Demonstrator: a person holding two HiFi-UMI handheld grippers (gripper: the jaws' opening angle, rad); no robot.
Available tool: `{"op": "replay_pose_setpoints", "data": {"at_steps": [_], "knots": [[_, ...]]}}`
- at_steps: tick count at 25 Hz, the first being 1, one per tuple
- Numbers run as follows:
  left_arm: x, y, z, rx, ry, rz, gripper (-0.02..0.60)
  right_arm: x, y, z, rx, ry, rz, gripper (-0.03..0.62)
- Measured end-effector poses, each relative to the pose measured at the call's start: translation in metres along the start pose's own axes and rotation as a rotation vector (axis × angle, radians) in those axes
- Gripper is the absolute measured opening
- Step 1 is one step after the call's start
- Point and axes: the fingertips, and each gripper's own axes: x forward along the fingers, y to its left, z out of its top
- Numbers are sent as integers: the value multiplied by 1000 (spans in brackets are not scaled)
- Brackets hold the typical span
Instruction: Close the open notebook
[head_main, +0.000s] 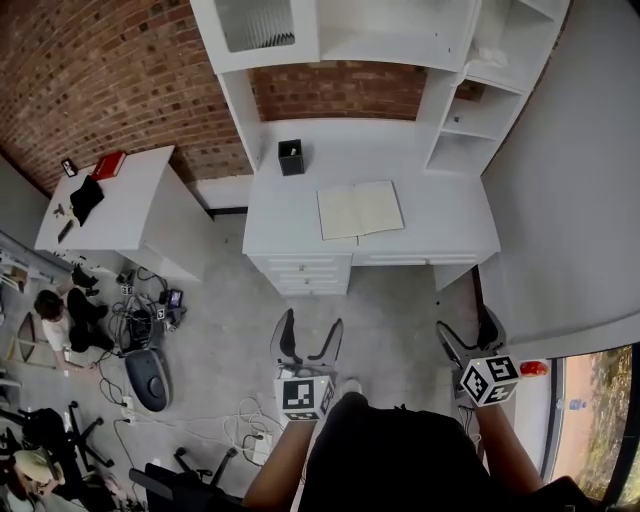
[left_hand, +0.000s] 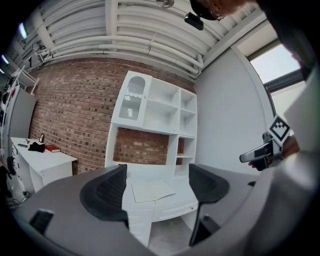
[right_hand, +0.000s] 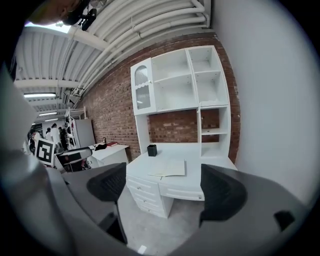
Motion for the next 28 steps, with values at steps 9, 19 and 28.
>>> {"op": "replay_pose_setpoints", "data": {"at_steps": [9, 19, 28], "knots": [[36, 26, -6, -26, 18, 25, 367, 51, -4, -9, 11, 59, 16, 451], [83, 57, -16, -48, 33, 153, 367, 153, -12, 19, -27, 56, 172, 451], [162, 78, -8, -135, 77, 282, 367, 273, -36, 72, -63, 93, 343, 451]]}}
